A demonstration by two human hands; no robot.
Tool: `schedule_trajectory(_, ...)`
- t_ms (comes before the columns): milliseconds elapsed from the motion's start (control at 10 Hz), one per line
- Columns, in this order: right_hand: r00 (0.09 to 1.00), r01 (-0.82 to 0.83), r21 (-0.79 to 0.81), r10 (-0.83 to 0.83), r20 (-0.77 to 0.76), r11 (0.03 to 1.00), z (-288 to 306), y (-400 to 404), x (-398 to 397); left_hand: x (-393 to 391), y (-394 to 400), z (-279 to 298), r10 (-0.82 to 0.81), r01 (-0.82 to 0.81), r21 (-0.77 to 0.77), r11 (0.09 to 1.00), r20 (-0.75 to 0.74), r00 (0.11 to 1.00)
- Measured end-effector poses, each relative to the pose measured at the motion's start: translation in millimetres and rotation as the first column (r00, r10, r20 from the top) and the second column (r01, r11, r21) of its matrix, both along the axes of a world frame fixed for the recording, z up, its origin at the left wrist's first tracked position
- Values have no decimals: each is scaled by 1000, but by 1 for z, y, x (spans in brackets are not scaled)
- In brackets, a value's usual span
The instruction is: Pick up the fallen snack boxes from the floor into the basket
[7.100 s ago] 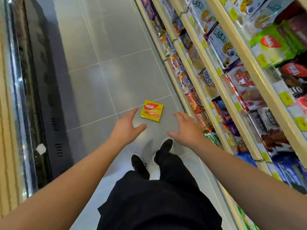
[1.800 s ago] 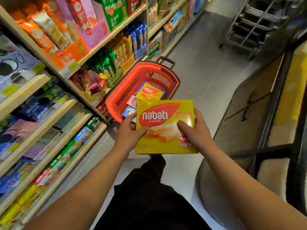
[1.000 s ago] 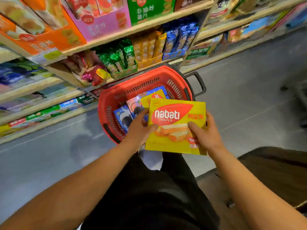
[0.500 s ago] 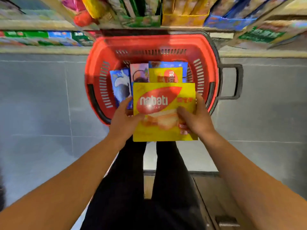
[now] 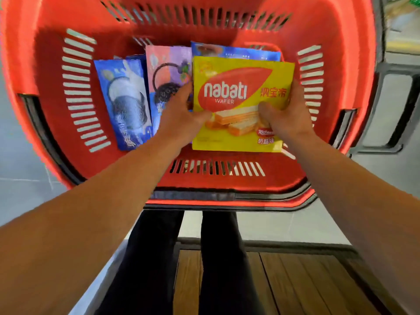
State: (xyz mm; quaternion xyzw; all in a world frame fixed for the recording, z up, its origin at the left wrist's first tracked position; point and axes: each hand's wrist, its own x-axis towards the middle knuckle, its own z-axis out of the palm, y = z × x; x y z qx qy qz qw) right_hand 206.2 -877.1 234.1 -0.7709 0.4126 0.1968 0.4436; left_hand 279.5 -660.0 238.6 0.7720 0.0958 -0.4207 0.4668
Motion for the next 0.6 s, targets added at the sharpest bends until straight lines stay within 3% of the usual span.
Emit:
schedule_trajectory(200,979,-164,-49,156,-133,985,-34,-10,12,4,-4,-27,19,-15,34,999,-123,992)
schedule_trajectory(400,992,-123,-81,121,-29,989,-13,0,-7,10,-6,-7,-38,50,93,994,-125,991)
schedule_trajectory(600,891,-446,-123,427,-151,887,53,25,-43,10,-3,59,-233,235,71,969,-30,972)
